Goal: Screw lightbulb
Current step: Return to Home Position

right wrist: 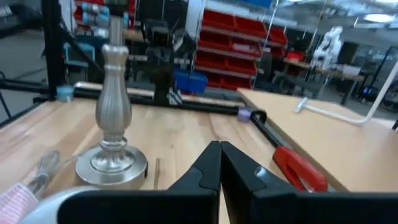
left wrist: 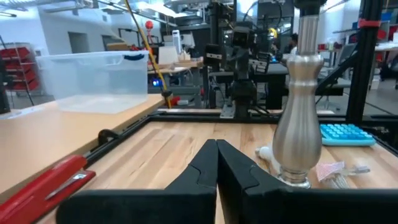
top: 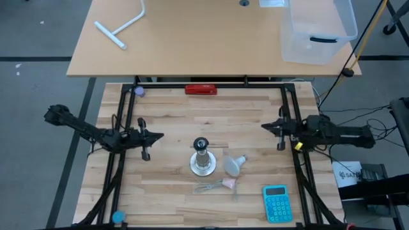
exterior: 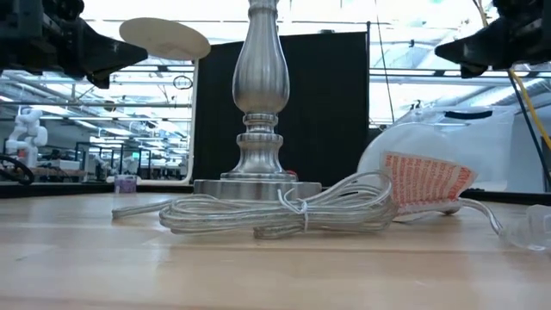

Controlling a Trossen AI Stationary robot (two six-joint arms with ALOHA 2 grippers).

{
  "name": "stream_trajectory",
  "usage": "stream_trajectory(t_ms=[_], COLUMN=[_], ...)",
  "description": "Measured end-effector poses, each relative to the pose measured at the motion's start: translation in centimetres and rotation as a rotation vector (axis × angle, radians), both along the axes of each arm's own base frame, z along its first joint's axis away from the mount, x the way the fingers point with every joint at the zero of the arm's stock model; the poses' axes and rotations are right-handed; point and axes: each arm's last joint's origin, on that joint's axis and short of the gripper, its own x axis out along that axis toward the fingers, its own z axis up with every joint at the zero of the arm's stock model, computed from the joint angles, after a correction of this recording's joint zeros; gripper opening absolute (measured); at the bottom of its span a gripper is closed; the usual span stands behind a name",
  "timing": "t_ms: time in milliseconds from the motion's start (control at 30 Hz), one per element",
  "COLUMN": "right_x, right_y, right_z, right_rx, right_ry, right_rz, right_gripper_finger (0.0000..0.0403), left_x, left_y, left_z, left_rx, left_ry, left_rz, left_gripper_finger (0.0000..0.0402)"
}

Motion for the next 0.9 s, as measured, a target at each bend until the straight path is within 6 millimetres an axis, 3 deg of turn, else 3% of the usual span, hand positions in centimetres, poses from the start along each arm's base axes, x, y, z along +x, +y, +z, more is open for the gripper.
stream_trajectory(t_ms=[300,433,533,900], right_x=[-0.3,0.3,0.3,0.4], right_y=[0.1,0.1,0.1,0.1], right_z=[-1.1,-2.2,-1.6,-2.2], right_rx=[-0.009,-0.009,-0.013,0.026], right_ry=[-0.036,-0.125,-0.234,-0.186], right_rz=[0.028,0.041,0.05,0.051], right_gripper_finger=[0.0,0.0,0.0,0.0], left_x=[-1.2,-1.5,-1.7,-1.7], left_y=[0.1,0.1,0.0,-0.2], left_z=[0.3,0.0,0.1,0.0], left_rx=[0.007,-0.005,-0.015,-0.008], left_ry=[-0.018,0.003,-0.009,-0.004], left_rz=[0.008,0.017,0.005,-0.047], left_gripper_finger=[0.0,0.0,0.0,0.0])
